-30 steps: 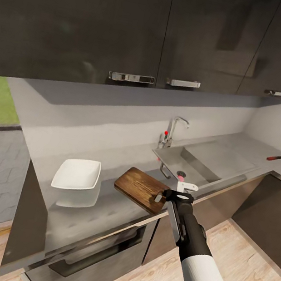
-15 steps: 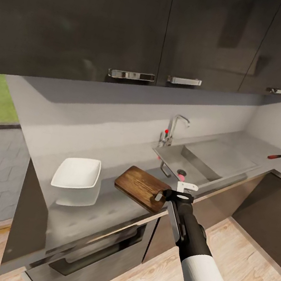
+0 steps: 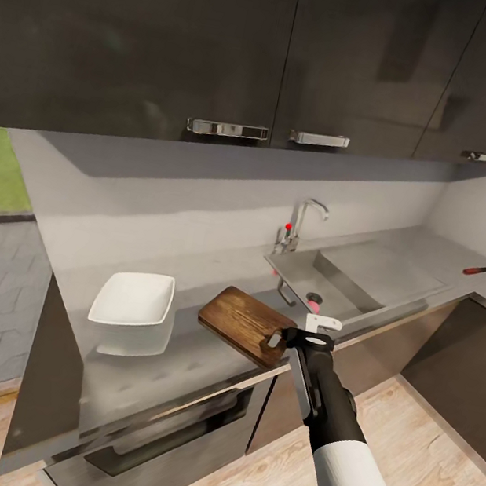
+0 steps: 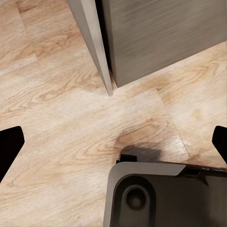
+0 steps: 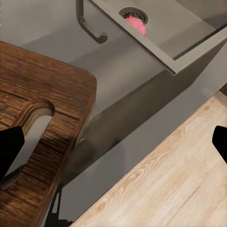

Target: In the kitchen, take the Vidalia onion out of the sink, dice it on the chopping board with the paring knife, put the diced onion into the bowl on the countertop, then place both the paring knife and the chopping board into the sink.

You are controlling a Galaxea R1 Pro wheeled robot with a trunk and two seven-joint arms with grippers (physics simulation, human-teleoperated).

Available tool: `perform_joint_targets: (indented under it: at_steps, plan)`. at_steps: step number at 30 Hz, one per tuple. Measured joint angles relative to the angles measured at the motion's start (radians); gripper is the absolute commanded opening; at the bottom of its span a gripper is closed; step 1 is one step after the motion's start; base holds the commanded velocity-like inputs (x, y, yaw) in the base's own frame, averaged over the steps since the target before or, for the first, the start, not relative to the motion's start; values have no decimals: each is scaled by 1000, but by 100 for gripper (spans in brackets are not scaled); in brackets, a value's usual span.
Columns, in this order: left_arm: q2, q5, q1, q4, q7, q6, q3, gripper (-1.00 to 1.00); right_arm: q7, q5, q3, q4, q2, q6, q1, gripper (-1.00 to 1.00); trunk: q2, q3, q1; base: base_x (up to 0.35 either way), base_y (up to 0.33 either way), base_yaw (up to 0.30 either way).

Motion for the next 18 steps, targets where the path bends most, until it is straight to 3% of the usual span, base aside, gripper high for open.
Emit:
perform_joint_targets:
  at_steps: [18]
  plan:
    - [0,0,0,0,0,0,0,100,3,-2,1,0,0,1,0,100,0,0,0,0,0,0]
